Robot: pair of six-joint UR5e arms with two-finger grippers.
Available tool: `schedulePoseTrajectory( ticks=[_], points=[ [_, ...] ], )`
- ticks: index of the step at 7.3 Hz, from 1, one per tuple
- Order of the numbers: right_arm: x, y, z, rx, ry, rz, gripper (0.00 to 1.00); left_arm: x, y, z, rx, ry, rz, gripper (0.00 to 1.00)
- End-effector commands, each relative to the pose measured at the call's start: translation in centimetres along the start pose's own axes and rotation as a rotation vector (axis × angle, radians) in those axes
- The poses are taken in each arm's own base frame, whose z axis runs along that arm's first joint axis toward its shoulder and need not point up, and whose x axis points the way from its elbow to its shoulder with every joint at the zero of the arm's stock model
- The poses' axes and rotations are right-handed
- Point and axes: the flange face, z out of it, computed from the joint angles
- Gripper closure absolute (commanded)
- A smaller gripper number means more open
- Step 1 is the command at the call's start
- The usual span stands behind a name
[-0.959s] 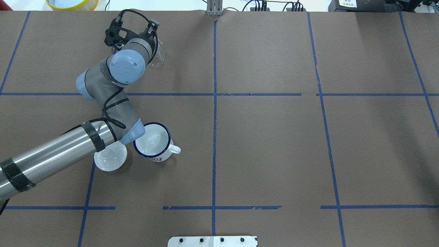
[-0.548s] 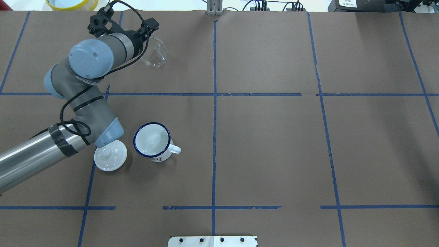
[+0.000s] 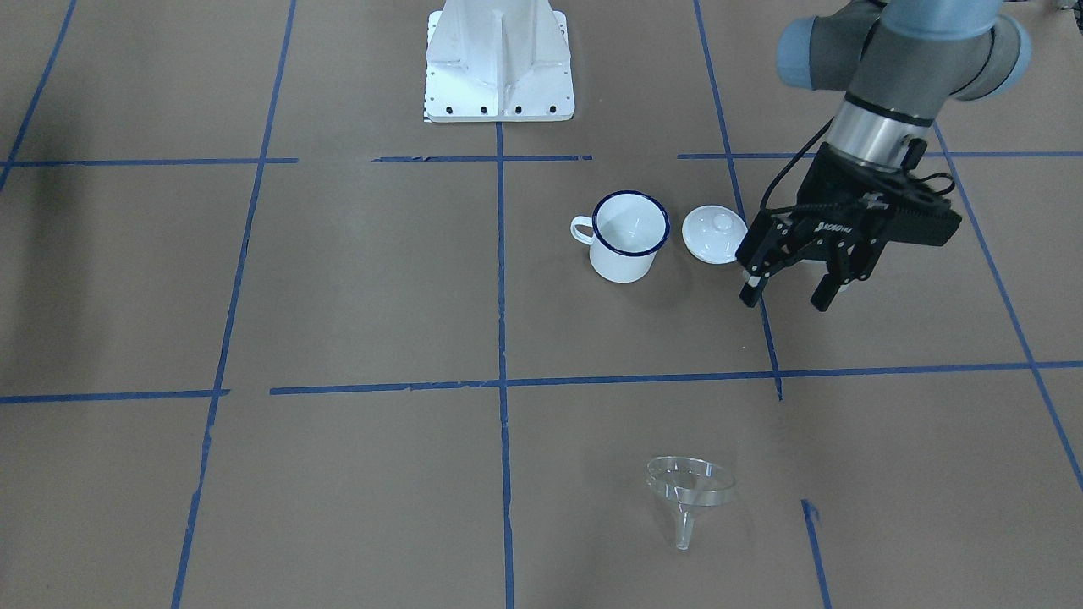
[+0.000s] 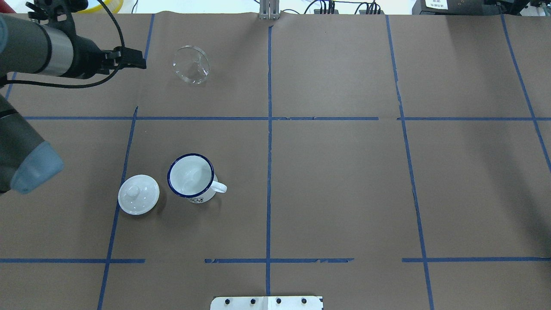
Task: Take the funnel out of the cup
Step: 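Move the left gripper down over the small white lid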
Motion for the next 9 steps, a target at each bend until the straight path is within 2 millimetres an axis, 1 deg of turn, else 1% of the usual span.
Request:
schedulePoseTrajectory(
  ticks=[1, 2, 3, 5, 7, 8, 9],
  points=[
    [0.0, 0.0, 0.0, 0.0, 0.0, 0.0, 0.0, -3.9, 3.6, -0.4, -0.093, -0.065, 0.167, 0.0],
    [0.0, 0.0, 0.1, -0.001, 0.0, 0.001, 0.0, -5.6, 7.4, 1.2, -0.168, -0.103, 0.175, 0.0],
    [0.0, 0.0, 0.0, 0.0, 0.0, 0.0, 0.0, -6.1, 10.0, 2.3, -0.218, -0.118, 0.184, 0.0],
    [0.0, 0.0, 0.1, -0.001, 0.0, 0.001, 0.0, -3.9, 14.7, 4.4, -0.296, -0.111, 0.152, 0.0],
    [0.0, 0.0, 0.0, 0.0, 0.0, 0.0, 0.0, -1.8, 18.9, 6.1, -0.323, -0.131, 0.109, 0.0],
    [0.0, -0.1, 0.0, 0.0, 0.0, 0.0, 0.0, -1.1, 20.1, 6.3, -0.341, -0.127, 0.101, 0.05],
    [0.0, 0.0, 0.0, 0.0, 0.0, 0.0, 0.0, -1.0, 20.5, 6.5, -0.348, -0.126, 0.103, 0.15]
  ],
)
